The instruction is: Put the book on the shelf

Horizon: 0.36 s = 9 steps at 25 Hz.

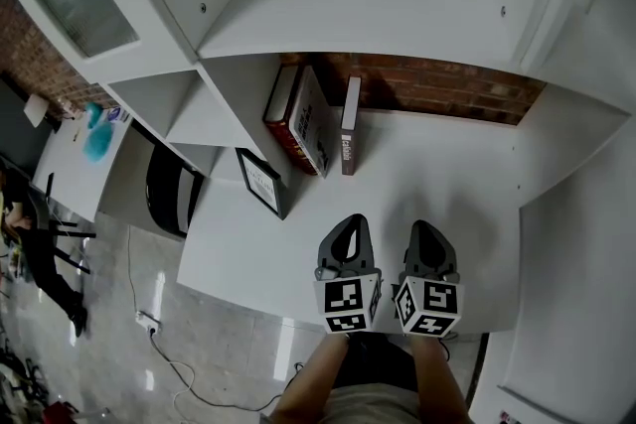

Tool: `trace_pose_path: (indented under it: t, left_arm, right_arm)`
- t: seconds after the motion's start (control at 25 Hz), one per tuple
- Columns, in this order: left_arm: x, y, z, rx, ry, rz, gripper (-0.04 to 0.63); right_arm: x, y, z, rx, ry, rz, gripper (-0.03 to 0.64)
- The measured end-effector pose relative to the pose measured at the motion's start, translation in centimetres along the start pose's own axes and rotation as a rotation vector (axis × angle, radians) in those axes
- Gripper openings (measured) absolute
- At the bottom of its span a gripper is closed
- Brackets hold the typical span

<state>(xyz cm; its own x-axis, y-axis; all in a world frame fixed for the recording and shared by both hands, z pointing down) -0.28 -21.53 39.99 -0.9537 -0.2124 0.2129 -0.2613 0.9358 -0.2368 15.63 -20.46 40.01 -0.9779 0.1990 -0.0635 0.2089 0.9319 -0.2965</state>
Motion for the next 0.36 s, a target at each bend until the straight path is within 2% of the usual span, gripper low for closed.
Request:
trace_pose_path:
  t: [0.36]
  left_arm:
    - [-0.39, 0.6, -0.06, -0.005, -0.005, 0.002, 0.018]
  right_arm:
    - [0.44, 0.6, -0.08, -0.008, 0.01, 0.025, 0.015]
Point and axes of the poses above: the fingertips, and each gripper's own axes: y backward along the fingers, x to its left, z out of its top, the point moved 10 cm from there along y, backward along the fingers, and after that the axes turned 5 degrees about y, right-handed, at the moved point
